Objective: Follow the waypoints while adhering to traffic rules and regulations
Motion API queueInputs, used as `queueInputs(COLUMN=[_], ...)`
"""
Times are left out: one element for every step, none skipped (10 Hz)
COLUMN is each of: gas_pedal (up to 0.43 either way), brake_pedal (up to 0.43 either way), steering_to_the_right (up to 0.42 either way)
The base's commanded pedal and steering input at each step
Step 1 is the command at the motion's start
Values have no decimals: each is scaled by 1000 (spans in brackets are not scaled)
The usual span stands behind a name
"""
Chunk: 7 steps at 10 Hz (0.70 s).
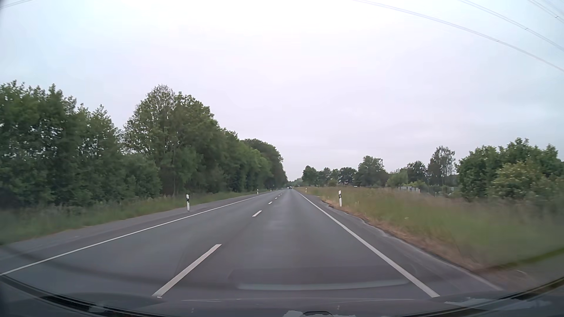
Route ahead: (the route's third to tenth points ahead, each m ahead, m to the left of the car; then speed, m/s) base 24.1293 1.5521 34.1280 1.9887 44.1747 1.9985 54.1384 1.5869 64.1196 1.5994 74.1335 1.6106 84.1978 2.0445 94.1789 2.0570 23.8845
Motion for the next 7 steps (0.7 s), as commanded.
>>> queueInputs(gas_pedal=[228,228,220,220,220,220,220], brake_pedal=[0,0,0,0,0,0,0], steering_to_the_right=[-1,-1,-1,-1,-1,-1,-1])
